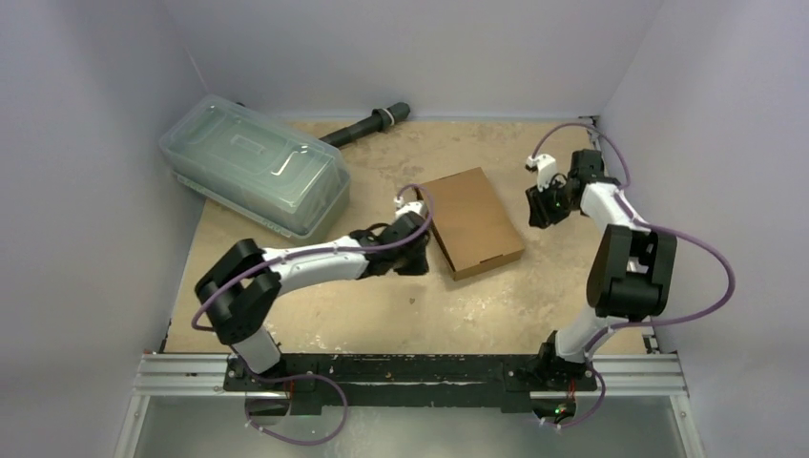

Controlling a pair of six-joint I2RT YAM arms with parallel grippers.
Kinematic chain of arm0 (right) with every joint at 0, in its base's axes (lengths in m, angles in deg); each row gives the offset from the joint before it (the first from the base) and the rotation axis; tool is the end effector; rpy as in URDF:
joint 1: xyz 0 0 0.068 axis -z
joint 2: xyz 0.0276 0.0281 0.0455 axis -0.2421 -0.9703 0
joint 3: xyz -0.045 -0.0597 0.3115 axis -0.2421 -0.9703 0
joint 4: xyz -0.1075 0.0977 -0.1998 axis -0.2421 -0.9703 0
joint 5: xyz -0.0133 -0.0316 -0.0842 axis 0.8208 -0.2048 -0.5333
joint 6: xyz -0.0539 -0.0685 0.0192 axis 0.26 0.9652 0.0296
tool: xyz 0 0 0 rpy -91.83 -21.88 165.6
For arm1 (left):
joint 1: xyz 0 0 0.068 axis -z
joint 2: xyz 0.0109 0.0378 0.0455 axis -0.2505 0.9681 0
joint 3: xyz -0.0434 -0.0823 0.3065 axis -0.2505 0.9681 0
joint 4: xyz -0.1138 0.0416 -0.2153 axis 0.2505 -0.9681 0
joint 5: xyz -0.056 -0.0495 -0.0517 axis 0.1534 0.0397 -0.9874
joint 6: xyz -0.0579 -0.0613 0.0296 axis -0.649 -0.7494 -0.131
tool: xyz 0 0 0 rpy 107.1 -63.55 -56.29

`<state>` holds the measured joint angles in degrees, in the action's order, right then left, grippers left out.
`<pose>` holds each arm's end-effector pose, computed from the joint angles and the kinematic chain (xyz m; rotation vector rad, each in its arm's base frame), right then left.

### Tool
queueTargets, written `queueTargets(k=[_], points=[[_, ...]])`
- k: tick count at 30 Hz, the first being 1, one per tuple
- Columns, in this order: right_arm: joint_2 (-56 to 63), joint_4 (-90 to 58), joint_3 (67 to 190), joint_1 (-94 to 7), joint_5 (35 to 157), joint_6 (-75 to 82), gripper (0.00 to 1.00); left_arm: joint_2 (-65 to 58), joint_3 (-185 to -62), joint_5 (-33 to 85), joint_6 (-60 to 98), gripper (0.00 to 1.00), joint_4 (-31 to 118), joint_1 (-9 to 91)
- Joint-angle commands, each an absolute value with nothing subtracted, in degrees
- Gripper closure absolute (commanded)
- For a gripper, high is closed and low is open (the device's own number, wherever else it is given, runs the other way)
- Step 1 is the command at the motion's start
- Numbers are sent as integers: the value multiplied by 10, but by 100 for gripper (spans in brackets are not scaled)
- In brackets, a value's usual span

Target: Fold the paper box

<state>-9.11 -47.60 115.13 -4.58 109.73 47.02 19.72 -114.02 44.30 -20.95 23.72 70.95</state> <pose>0.3334 -0.0255 0.2251 -0.7164 2.4698 0.2199 0.2208 -0.3079 0.2183 0.0341 2.5672 -0.5649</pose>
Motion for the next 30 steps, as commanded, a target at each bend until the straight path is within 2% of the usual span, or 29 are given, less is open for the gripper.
queueTargets(k=[1, 4, 8, 10, 13, 22, 27, 30], points=[[-181, -512, 1284, -50, 1183, 471, 59, 160, -1060, 330, -109, 85, 378, 589], [-272, -541, 1398, -67, 1198, 433, 66, 223, -1148, 341, -73, 85, 338, 544], [-343, -535, 1500, -105, 1165, 385, 68, 331, -1310, 460, -60, 85, 238, 532], [-369, -531, 1539, -120, 1144, 368, 68, 390, -1393, 500, -67, 89, 163, 525], [-409, -540, 1591, -128, 1130, 351, 69, 448, -1460, 527, -66, 95, 128, 517], [-456, -552, 1643, -172, 1092, 364, 71, 501, -1527, 490, -40, 97, 140, 497], [-456, -569, 1645, -223, 1129, 381, 74, 559, -1614, 359, -27, 99, 169, 500], [-426, -543, 1608, -242, 1128, 370, 74, 570, -1640, 334, -31, 100, 180, 515]])
